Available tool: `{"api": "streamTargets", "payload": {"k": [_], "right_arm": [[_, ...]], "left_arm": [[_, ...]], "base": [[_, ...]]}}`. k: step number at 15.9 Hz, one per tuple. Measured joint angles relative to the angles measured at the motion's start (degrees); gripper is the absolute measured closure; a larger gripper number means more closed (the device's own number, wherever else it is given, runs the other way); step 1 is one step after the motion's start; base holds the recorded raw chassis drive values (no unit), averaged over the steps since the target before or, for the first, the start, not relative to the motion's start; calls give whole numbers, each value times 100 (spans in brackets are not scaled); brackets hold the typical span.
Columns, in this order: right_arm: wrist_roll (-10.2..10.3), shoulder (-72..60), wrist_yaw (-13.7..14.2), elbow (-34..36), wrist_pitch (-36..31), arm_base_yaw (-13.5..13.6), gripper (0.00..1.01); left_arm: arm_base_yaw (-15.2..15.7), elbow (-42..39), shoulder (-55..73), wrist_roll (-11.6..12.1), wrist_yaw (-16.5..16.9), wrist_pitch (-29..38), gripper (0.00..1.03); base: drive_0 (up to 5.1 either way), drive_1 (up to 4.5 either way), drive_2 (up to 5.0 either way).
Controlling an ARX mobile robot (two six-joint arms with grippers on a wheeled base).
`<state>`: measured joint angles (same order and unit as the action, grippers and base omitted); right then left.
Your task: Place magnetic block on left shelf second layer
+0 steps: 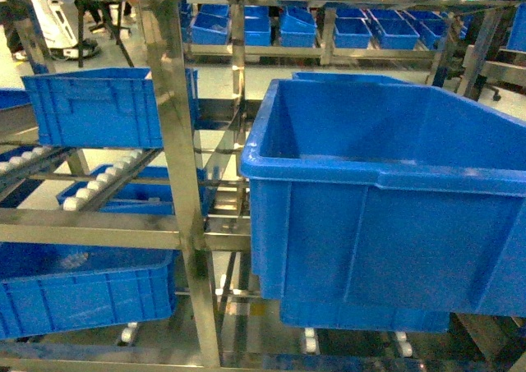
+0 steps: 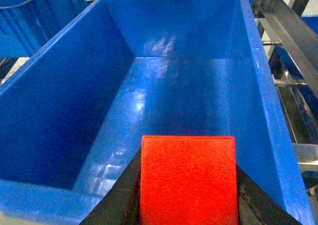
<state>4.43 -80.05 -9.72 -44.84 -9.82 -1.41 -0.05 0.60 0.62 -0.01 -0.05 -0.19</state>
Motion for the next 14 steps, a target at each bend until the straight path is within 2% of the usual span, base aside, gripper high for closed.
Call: {"api": "streamTargets", "payload": {"k": [2,6,7,8,9,11,12,14], "right_arm": [[61,-256,-20,-188,-46,7,68],[321,-1952,7,-1368,-74,188,68],[332,-2341,63,-1663,-157,260,68],[328,-1762,398,-1189,-1001,529,31],[393,109,817,238,-1049,673,1],[382,1845,988,1456,-457,715,3],[332,2533,835,1816,127,745,3],[299,2721,778,1897,227,748,3]], "left_arm": [[0,0,0,0,0,0,5],[0,0,0,0,0,0,5],[0,0,0,0,0,0,5],[0,0,0,0,-2,0,5],[0,0,0,0,0,0,5],[0,0,0,0,0,0,5],[0,0,0,0,0,0,5],[0,0,0,2,0,0,5]], "base": [[0,0,0],[0,0,0],[0,0,0],[0,0,0],[0,0,0],[0,0,0],[0,0,0],[0,0,0]]}}
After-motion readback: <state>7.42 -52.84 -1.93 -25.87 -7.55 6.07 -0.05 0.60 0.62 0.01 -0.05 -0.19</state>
